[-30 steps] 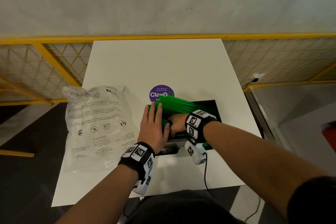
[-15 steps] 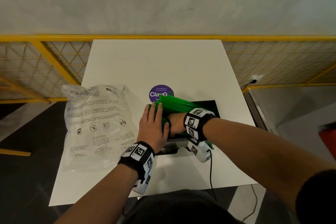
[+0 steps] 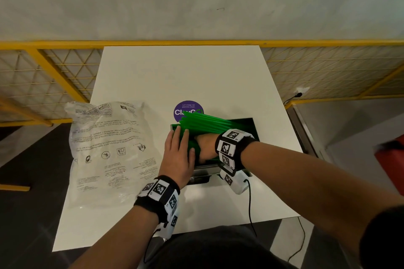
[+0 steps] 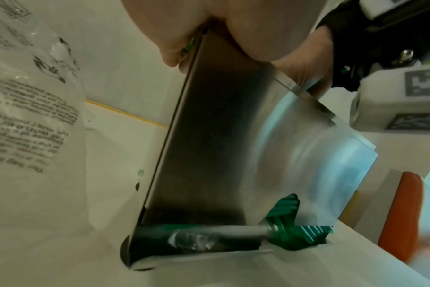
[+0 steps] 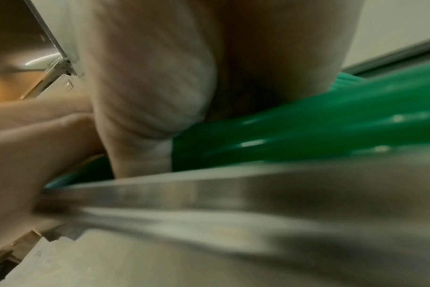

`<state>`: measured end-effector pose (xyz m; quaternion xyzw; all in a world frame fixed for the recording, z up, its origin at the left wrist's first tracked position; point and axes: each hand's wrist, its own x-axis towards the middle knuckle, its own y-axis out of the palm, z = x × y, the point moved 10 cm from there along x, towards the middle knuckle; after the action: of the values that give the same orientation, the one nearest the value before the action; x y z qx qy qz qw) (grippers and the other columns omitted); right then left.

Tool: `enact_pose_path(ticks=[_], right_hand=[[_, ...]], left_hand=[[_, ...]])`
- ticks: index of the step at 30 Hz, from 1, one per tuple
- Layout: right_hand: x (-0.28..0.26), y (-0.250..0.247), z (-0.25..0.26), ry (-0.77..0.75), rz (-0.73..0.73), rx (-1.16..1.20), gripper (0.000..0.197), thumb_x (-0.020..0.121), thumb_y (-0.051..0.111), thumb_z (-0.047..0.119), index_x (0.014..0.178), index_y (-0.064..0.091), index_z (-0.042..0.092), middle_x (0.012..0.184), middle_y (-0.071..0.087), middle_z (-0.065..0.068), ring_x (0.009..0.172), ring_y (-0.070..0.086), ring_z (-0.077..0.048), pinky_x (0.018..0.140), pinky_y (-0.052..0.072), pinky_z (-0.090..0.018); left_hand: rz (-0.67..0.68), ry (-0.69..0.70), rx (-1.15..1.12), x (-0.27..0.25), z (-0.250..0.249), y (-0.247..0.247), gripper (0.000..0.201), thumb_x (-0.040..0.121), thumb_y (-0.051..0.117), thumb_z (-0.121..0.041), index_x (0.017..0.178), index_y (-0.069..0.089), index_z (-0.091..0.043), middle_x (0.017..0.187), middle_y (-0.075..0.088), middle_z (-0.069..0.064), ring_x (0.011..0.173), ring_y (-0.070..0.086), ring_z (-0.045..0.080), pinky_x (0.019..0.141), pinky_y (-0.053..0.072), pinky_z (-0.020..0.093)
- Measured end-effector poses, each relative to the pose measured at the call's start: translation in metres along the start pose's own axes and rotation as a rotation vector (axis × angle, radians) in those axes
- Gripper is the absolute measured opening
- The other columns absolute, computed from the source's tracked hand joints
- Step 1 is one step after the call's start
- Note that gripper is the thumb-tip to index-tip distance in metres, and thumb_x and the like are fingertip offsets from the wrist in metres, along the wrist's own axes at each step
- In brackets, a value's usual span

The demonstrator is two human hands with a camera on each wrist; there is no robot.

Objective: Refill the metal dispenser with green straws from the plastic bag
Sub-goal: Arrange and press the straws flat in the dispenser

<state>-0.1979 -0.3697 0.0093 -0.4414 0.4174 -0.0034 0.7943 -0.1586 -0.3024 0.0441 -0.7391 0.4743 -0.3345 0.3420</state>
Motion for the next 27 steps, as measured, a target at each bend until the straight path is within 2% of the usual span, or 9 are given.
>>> enact_pose_path(ticks=[4,9,14,18,20,22,24,25,27], right_hand=[[-0.003,0.002,-0.001,0.018,0.000,-0.028,0.037,0.077,0.068,0.026,0.107,0.060,0.006,0.093,0.063,-0.011,0.079,0.057,-0.024,0.079,0.053,-0.035],[-0.022,-0.007,-0.002,-0.033,-0.027,-0.001,0.041,0.081,0.065,0.039,0.106,0.063,0.006,0.096,0.064,-0.011,0.083,0.058,-0.026,0.070,0.046,-0.029],[-0.052,-0.024,-0.020,-0.087,-0.116,0.119,0.059,0.088,0.062,0.036,0.139,0.043,0.012,0.137,0.053,-0.008,0.124,0.051,-0.023,0.104,0.041,-0.033],[-0.074,-0.038,-0.053,-0.051,-0.284,0.320,0.032,0.088,0.062,0.021,0.119,0.058,0.013,0.099,0.064,0.000,0.091,0.058,-0.013,0.090,0.047,-0.028],[-0.084,-0.050,-0.072,-0.013,-0.432,0.355,0.023,0.087,0.061,0.017,0.110,0.057,0.013,0.097,0.058,0.001,0.091,0.056,-0.016,0.085,0.046,-0.028],[-0.085,-0.055,-0.090,0.034,-0.494,0.317,0.031,0.087,0.060,0.017,0.117,0.051,0.013,0.113,0.054,-0.004,0.105,0.053,-0.019,0.091,0.046,-0.032],[-0.076,-0.046,-0.098,0.060,-0.402,0.280,0.053,0.087,0.062,0.023,0.135,0.040,0.012,0.134,0.045,-0.009,0.121,0.047,-0.022,0.102,0.042,-0.035],[-0.070,-0.037,-0.099,0.062,-0.323,0.255,0.064,0.088,0.062,0.027,0.142,0.032,0.012,0.143,0.038,-0.011,0.129,0.042,-0.023,0.107,0.038,-0.036],[-0.059,-0.016,-0.095,0.054,-0.169,0.164,0.080,0.089,0.061,0.039,0.150,0.017,0.012,0.155,0.023,-0.011,0.140,0.028,-0.026,0.115,0.028,-0.036]], left_hand=[[0.092,-0.001,0.081,-0.002,0.002,0.011,0.056,0.092,0.030,-0.030,0.132,0.047,0.005,0.140,0.041,0.029,0.135,0.030,0.045,0.109,0.027,0.054],[0.078,-0.042,-0.005,-0.006,0.005,0.006,0.065,0.090,0.024,-0.038,0.141,0.036,-0.001,0.149,0.032,0.019,0.144,0.016,0.032,0.114,0.009,0.041],[0.033,-0.141,-0.205,-0.008,0.014,-0.010,0.060,0.094,0.032,-0.033,0.148,0.019,-0.010,0.157,0.016,0.007,0.144,0.007,0.014,0.118,0.001,0.032],[0.284,-0.053,0.171,-0.013,0.012,0.011,0.080,0.083,-0.003,-0.052,0.150,0.007,-0.011,0.158,0.010,0.005,0.143,-0.012,0.015,0.114,-0.013,0.040],[0.314,-0.048,0.205,-0.013,0.013,0.011,0.084,0.081,-0.005,-0.055,0.150,0.011,-0.009,0.158,0.013,0.006,0.145,-0.009,0.018,0.112,-0.016,0.042],[0.227,-0.079,0.103,-0.008,0.015,-0.001,0.079,0.084,0.006,-0.054,0.144,0.030,-0.008,0.153,0.029,0.010,0.146,0.011,0.024,0.114,-0.011,0.046],[0.016,-0.071,-0.020,-0.003,0.015,-0.026,0.059,0.087,0.025,-0.046,0.126,0.047,-0.008,0.134,0.047,0.013,0.132,0.035,0.027,0.114,0.014,0.060],[-0.102,-0.045,-0.061,-0.001,0.013,-0.041,0.047,0.088,0.034,-0.041,0.118,0.049,-0.009,0.124,0.050,0.014,0.121,0.042,0.025,0.105,0.029,0.063],[-0.206,0.028,-0.091,0.007,-0.001,-0.055,0.038,0.088,0.041,-0.033,0.117,0.048,-0.010,0.124,0.048,0.016,0.116,0.041,0.025,0.100,0.039,0.059]])
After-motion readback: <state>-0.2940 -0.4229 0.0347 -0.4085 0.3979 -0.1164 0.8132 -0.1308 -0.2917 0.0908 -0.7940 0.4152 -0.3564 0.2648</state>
